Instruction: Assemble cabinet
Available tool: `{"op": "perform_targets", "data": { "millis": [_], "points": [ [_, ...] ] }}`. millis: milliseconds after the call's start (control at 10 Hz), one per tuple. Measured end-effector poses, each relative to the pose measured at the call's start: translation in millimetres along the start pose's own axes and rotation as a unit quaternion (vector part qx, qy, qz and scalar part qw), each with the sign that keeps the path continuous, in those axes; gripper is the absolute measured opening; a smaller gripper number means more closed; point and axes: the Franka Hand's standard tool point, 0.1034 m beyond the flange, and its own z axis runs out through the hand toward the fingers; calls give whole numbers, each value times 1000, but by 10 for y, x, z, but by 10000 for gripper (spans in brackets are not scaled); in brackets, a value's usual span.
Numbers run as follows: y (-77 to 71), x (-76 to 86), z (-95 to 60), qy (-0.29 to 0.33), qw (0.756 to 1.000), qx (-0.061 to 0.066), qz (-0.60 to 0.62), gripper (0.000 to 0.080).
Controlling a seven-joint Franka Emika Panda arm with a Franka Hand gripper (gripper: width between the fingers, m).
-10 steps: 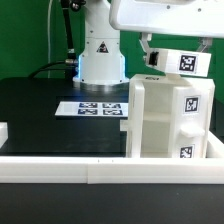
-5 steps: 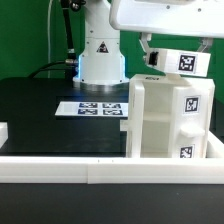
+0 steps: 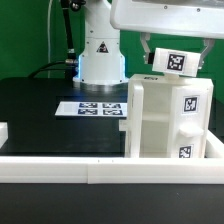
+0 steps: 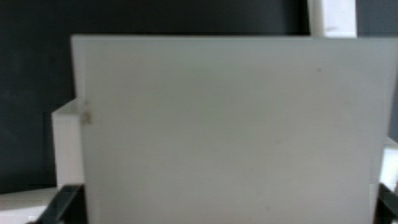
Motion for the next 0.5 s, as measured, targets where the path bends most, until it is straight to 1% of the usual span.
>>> {"op": "perform_targets", "data": {
  "millis": [300,500],
  "points": [
    [-26,12,0,5,994,5,108,561],
    [-34,18,0,6,988,7,152,561]
  ]
}}
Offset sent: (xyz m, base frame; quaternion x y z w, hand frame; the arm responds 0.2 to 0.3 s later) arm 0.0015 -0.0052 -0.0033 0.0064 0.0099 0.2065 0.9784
